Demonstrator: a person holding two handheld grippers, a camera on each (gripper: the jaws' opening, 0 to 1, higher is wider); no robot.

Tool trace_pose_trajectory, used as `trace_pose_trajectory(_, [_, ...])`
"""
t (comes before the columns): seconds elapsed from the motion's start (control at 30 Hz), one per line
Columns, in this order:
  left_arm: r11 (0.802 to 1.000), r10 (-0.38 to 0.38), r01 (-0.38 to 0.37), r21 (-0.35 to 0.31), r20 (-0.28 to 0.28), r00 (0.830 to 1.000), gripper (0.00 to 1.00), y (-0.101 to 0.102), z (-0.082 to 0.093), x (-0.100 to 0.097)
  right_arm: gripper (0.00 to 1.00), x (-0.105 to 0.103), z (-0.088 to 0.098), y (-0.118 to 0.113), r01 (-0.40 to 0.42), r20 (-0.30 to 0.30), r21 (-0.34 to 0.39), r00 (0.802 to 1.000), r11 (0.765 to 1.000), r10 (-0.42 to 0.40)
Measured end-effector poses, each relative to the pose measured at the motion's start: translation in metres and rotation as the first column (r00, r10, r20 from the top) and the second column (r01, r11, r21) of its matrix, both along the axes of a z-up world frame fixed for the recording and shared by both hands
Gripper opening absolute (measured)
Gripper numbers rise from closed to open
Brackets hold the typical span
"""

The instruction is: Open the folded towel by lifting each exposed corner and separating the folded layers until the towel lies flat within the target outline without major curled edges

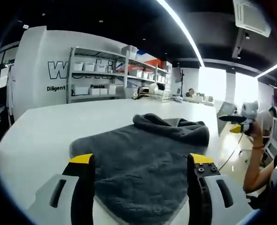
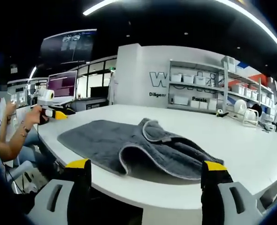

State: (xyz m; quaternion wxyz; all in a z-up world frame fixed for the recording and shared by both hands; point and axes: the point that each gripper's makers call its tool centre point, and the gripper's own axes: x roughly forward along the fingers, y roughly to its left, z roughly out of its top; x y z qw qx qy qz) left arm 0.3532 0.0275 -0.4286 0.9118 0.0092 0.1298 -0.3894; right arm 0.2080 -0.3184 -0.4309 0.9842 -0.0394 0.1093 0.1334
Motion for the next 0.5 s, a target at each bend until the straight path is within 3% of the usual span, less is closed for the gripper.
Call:
trace_pose_trajectory(0.17, [0.998, 0.046, -0.045, 0.054, -0.03, 0.998, 0.69, 0.011, -0.016, 0.031, 0.99, 0.001, 0.001, 0.003, -0.009, 0.007, -0.002, 1.0, 1.0, 0.009])
trace_pose_trajectory(0.23, [0.997, 0.028, -0.026, 0.068, -0.033, 0.999, 0.59, 0.009, -0.022, 0.035, 0.99, 0.001, 0.0, 0.005, -0.018, 0.006, 0.0, 1.0, 1.0, 0.018])
trace_pose_trajectory(0.33, [0.992, 0.048, -0.044, 0.122, -0.033, 0.998, 0.35, 0.011, -0.036, 0.046, 0.99, 0.003, 0.0, 0.008, -0.021, 0.006, 0.0, 1.0, 1.0, 0.021])
trace_pose_trajectory(0.5, [0.978, 0.105, -0.094, 0.189, -0.045, 0.994, 0.32, 0.022, -0.053, 0.067, 0.99, 0.004, -0.001, 0.009, -0.027, 0.003, -0.001, 1.0, 1.0, 0.027])
